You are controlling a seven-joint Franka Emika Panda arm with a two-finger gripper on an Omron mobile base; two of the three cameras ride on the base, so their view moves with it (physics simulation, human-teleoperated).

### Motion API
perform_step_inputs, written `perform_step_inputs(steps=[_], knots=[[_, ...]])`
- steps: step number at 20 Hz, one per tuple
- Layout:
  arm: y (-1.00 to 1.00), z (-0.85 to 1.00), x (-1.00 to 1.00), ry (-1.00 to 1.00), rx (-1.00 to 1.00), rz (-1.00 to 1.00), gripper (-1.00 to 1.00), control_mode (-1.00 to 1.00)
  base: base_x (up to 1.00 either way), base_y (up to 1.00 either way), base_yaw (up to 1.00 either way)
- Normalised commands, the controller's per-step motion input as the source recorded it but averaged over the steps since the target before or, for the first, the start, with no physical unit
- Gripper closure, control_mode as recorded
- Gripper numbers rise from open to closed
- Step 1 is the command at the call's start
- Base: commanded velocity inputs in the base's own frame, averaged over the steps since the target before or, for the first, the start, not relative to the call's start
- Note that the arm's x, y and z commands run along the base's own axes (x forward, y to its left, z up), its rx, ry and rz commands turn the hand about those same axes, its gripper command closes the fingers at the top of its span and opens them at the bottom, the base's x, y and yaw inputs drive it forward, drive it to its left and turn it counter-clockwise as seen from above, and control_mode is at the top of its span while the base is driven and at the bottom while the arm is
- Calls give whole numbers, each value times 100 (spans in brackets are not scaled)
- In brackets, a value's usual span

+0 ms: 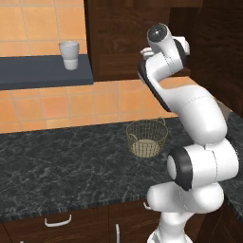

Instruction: Open the cabinet, pick up the bread from the cabinet and place it in the basket. Then move the basket to the dining counter.

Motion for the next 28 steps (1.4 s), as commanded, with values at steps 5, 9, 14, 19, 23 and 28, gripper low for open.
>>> perform_step_inputs(steps=[5, 9, 14, 19, 23, 28], knots=[[0, 0, 12, 0, 0, -3, -100, -100, 0, 0, 0], [0, -1, 27, 5, 0, -3, -100, -100, 0, 0, 0], [-2, -12, 30, 0, 1, -4, -100, -100, 0, 0, 0], [0, -11, 33, 0, 2, -4, -100, -100, 0, 0, 0], [-10, -10, 24, 0, 5, -6, -100, -100, 0, 0, 0], [-20, -21, 5, 0, 7, -14, -100, -100, 0, 0, 0]])
